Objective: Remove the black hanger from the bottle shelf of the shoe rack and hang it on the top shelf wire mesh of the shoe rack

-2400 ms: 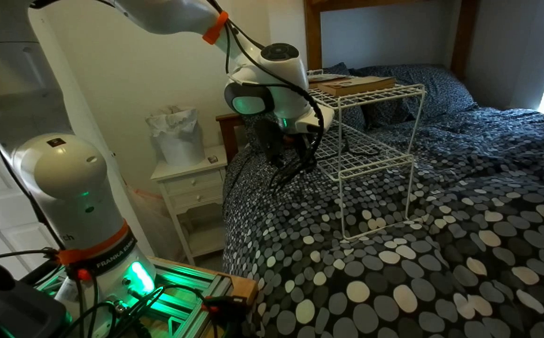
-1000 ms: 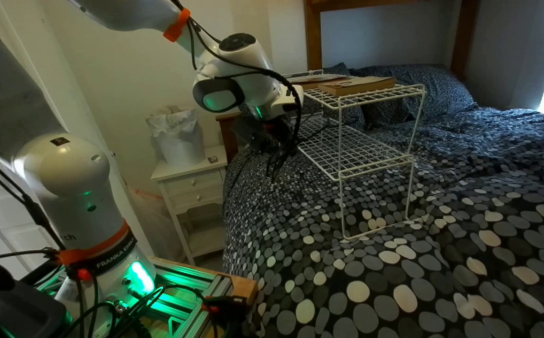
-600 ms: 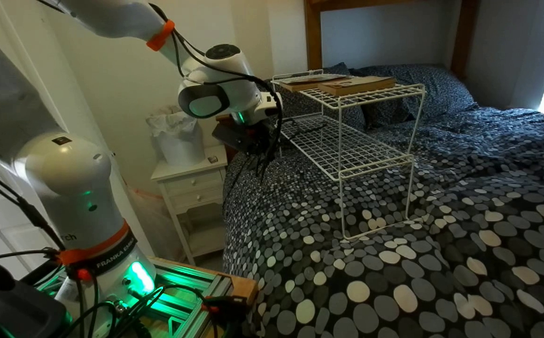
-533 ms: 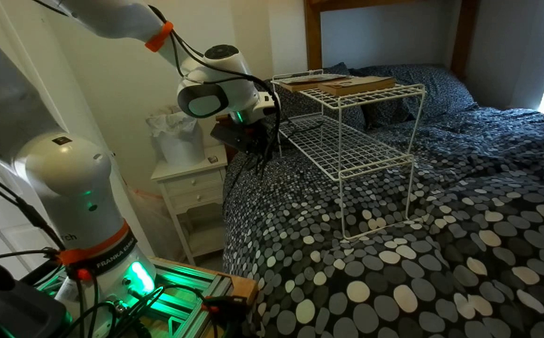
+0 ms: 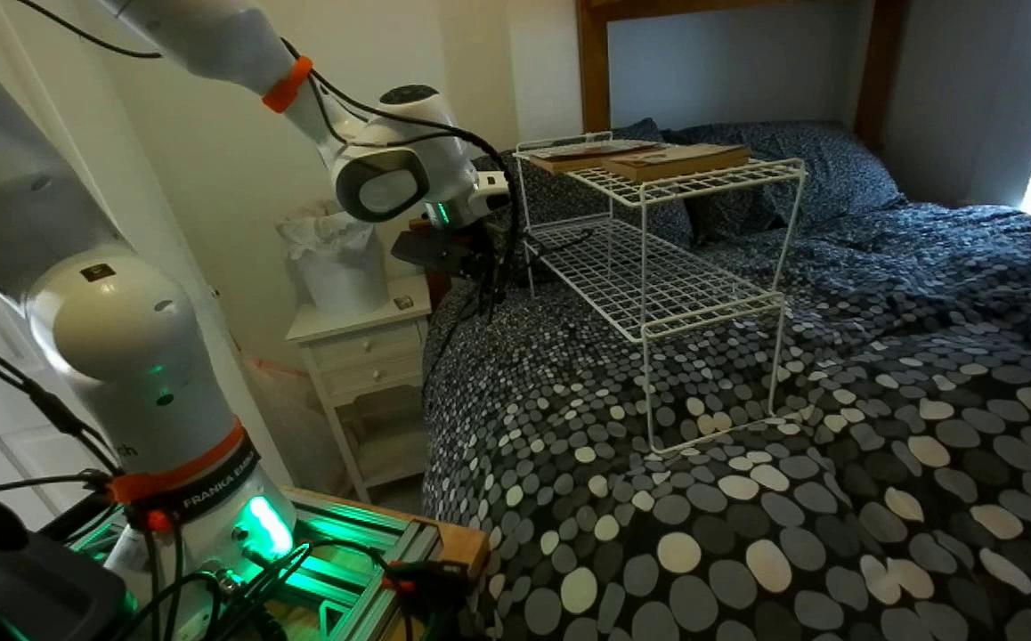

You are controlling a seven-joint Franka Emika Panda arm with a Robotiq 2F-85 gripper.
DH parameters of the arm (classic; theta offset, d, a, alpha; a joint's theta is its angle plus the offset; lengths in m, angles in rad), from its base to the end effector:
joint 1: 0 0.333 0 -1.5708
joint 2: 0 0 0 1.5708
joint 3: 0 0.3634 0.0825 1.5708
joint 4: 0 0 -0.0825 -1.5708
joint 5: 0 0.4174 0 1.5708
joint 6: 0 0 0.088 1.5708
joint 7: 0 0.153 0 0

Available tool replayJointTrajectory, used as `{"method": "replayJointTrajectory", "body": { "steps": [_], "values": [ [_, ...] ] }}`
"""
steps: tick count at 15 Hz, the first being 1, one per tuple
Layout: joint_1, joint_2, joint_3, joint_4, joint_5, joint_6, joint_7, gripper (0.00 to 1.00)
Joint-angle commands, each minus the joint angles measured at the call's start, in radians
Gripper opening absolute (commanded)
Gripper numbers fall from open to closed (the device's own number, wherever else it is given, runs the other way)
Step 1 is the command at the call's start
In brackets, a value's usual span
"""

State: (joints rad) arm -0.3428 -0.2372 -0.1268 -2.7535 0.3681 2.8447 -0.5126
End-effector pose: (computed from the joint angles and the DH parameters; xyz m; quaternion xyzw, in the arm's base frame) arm 0.3840 -0.2078 0.2963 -0.9723 0.1438 -0.1839 0.0105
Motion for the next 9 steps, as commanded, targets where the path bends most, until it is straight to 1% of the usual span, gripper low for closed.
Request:
{"method": "replayJointTrajectory", "body": {
  "steps": [1,3,4,5,7,9],
  "values": [
    [-0.102,-0.028,0.099,0.001,-0.125,-0.067,0.099,0.03],
    [-0.141,-0.048,0.137,0.005,-0.183,-0.105,0.133,0.03],
    [-0.048,-0.063,0.029,0.008,-0.277,-0.129,0.196,0.03],
    [-0.043,-0.083,0.022,0.01,-0.307,-0.165,0.204,0.03],
    [-0.03,-0.146,0.002,-0.028,-0.375,-0.187,0.249,0.03],
    [-0.042,-0.153,0.013,0.011,-0.454,-0.211,0.327,0.03]
  ]
}}
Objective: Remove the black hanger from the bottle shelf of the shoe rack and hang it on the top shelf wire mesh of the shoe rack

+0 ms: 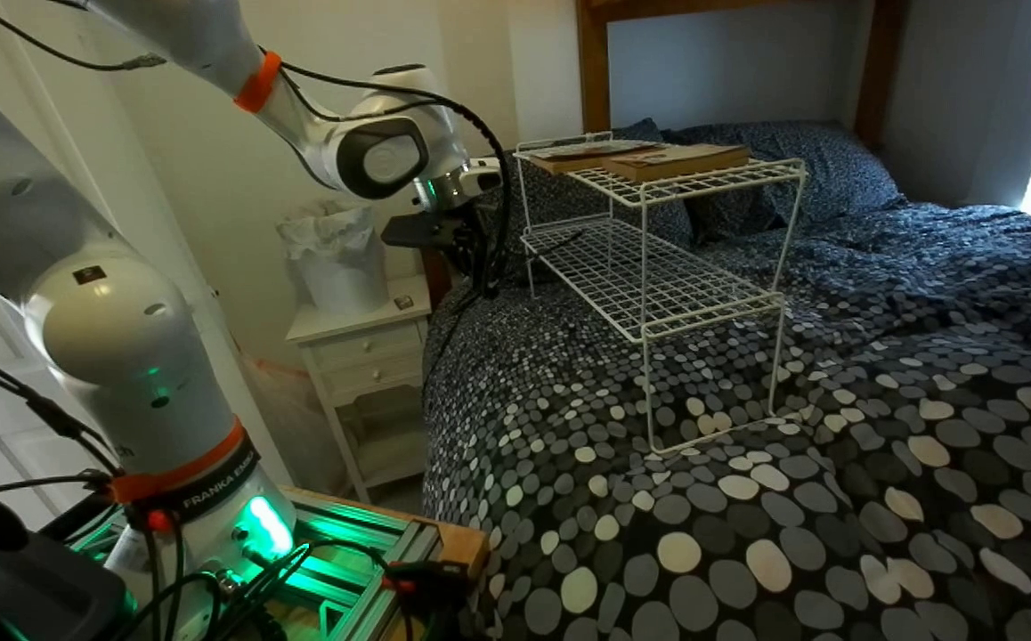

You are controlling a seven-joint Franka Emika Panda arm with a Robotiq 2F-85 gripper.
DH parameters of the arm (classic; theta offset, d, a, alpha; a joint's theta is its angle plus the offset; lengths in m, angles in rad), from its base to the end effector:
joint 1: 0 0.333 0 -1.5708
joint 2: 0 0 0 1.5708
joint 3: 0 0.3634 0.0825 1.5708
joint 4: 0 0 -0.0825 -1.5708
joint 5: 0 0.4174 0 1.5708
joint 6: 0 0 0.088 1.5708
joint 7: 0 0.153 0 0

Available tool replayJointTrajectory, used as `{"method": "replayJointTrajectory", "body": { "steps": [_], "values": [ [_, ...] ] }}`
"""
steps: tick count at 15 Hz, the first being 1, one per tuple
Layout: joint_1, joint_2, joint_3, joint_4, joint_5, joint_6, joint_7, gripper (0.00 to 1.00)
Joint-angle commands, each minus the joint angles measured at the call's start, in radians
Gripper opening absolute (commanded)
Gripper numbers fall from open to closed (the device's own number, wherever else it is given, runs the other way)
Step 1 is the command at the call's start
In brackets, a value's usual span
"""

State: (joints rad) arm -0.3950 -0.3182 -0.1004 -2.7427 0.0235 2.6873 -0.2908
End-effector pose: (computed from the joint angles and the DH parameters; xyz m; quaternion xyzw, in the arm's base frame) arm 0.3758 -0.2004 0.3181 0.9851 -0.1105 0.1287 0.0292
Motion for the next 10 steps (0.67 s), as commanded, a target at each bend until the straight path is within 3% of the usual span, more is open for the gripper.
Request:
{"method": "replayJointTrajectory", "body": {
  "steps": [1,5,8,10],
  "values": [
    [0.001,-0.111,-0.003,-0.021,-0.151,-0.057,0.144,0.03],
    [-0.013,-0.208,0.067,-0.028,-0.293,-0.139,0.304,0.03],
    [0.081,-0.241,0.084,0.002,-0.271,-0.321,0.293,0.03],
    [0.133,-0.301,0.098,-0.039,-0.263,-0.402,0.297,0.03]
  ]
}}
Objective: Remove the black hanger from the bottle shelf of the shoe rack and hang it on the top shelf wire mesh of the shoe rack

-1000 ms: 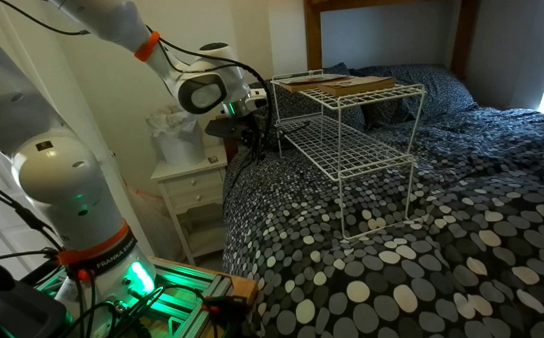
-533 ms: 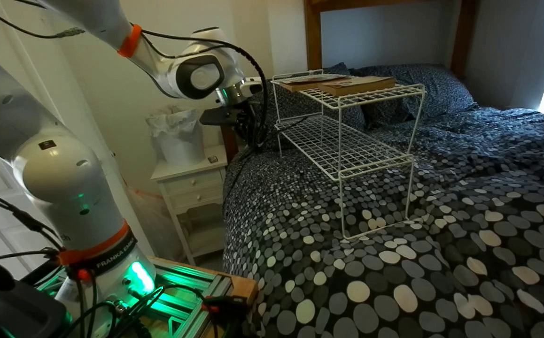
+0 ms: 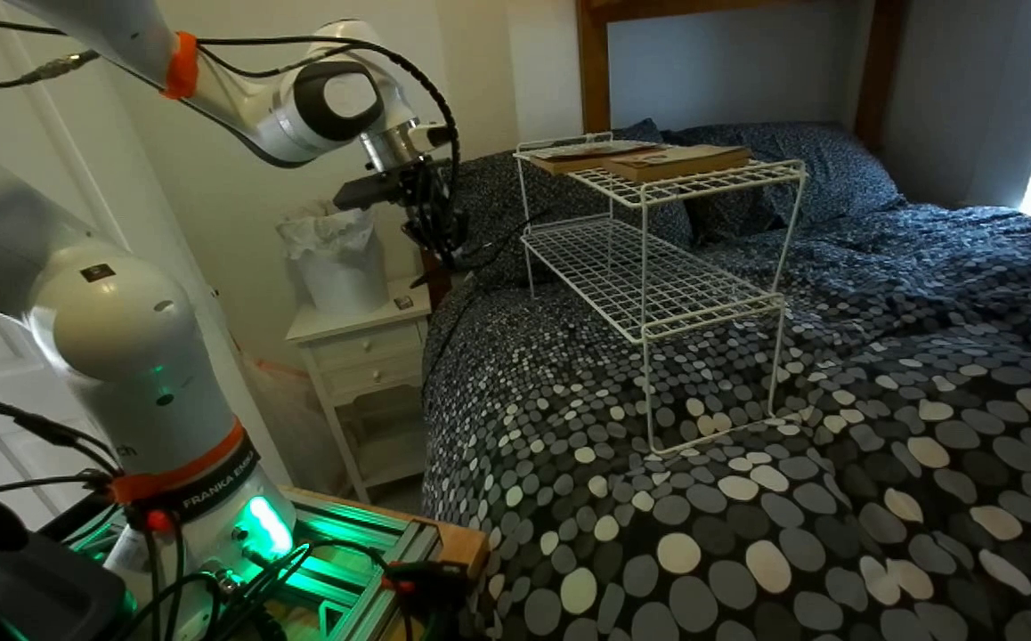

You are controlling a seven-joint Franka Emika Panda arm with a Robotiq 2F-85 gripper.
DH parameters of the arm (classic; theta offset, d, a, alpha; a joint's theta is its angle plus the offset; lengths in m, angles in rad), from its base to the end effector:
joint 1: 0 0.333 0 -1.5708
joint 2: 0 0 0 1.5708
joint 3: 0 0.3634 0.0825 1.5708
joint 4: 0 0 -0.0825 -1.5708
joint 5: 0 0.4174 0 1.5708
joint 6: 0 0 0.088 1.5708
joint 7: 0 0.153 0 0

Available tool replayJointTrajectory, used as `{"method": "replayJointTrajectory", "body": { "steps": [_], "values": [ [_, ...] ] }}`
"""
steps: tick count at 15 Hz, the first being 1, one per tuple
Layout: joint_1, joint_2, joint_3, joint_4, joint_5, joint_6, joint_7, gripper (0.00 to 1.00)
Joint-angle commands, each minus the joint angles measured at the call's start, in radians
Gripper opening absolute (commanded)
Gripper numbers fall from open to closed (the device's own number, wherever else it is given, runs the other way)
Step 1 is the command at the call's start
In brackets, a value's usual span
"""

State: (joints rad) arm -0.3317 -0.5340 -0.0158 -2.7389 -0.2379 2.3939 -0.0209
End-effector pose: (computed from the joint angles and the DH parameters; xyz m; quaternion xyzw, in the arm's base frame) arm 0.3609 -0.1401 0.3740 0.9886 -0.0821 0.0770 0.1003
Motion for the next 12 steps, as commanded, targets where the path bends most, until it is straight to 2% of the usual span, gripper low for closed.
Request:
{"method": "replayJointTrajectory", "body": {
  "steps": [1,3,4,7,9,10,12],
  "values": [
    [0.08,-0.08,0.036,-0.013,-0.016,-0.133,0.065,0.03],
    [0.09,-0.113,0.083,-0.007,-0.056,-0.166,0.144,0.03],
    [0.091,-0.161,0.107,-0.048,-0.079,-0.168,0.185,0.03],
    [0.087,-0.187,0.178,-0.003,-0.14,-0.211,0.306,0.03],
    [0.082,-0.249,0.182,-0.045,-0.186,-0.164,0.345,0.03],
    [0.07,-0.237,0.188,-0.015,-0.213,-0.16,0.359,0.03],
    [0.067,-0.283,0.167,-0.041,-0.264,-0.126,0.346,0.03]
  ]
}}
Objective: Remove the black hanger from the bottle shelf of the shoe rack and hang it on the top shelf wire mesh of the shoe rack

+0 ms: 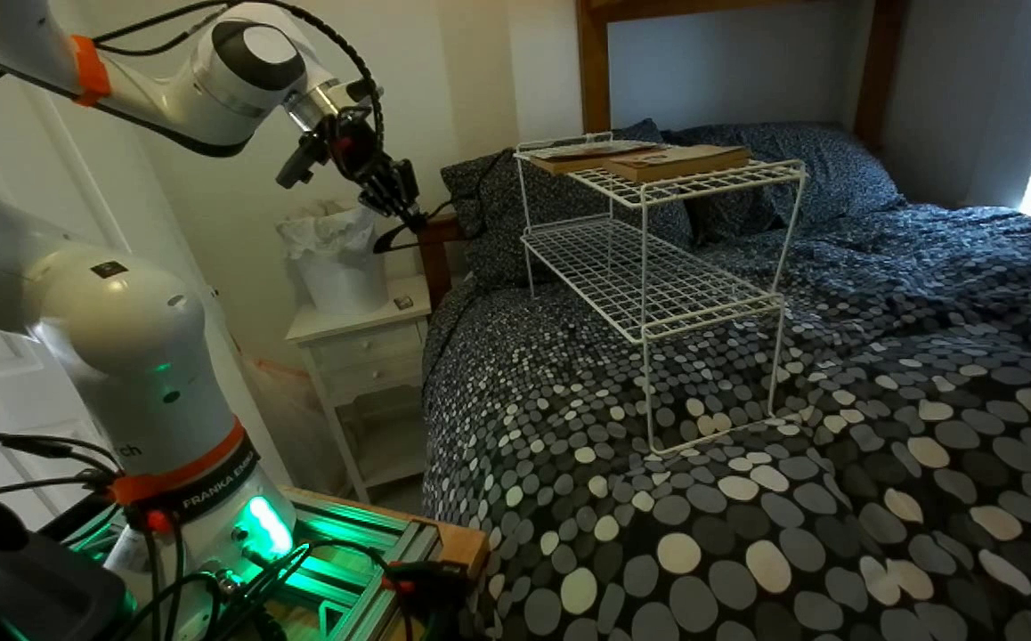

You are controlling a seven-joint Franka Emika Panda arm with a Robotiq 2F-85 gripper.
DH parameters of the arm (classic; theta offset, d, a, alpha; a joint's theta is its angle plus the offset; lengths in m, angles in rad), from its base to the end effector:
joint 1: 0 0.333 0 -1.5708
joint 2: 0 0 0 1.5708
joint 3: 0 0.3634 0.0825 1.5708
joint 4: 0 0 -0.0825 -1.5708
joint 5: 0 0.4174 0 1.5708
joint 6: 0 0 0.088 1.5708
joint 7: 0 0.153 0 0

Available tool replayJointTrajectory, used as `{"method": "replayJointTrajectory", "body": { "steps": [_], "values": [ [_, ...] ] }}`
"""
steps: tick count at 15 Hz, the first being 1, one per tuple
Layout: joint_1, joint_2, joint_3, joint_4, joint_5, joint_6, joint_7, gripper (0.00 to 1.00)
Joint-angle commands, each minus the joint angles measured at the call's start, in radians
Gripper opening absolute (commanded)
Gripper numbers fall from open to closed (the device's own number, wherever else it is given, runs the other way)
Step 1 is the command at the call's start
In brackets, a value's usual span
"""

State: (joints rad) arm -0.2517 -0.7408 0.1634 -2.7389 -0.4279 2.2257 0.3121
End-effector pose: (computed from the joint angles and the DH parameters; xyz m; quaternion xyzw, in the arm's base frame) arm 0.3479 -0.0628 0.4354 0.9618 -0.0978 0.1224 0.2246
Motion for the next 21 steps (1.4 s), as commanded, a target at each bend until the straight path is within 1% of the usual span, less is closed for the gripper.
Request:
{"method": "replayJointTrajectory", "body": {
  "steps": [1,2,4,5,7,10,11,12,18,21],
  "values": [
    [-0.018,-0.087,-0.022,-0.049,-0.096,0.068,0.008,0.03],
    [-0.028,-0.05,-0.029,-0.003,-0.114,0.09,-0.004,0.03],
    [-0.048,-0.05,-0.049,-0.004,-0.156,0.162,-0.016,0.03],
    [-0.056,-0.064,-0.066,-0.028,-0.179,0.213,-0.028,0.03],
    [-0.077,-0.024,-0.088,-0.004,-0.205,0.279,-0.043,0.03],
    [-0.111,0.015,-0.116,-0.005,-0.222,0.358,-0.056,0.03],
    [-0.11,0.029,-0.127,-0.005,-0.216,0.372,-0.076,0.03],
    [-0.073,0.053,-0.171,-0.005,-0.247,0.384,-0.081,0.03],
    [-0.064,0.169,-0.229,-0.01,-0.331,0.473,-0.103,0.03],
    [-0.064,0.213,-0.245,-0.01,-0.371,0.499,-0.096,0.03]
  ]
}}
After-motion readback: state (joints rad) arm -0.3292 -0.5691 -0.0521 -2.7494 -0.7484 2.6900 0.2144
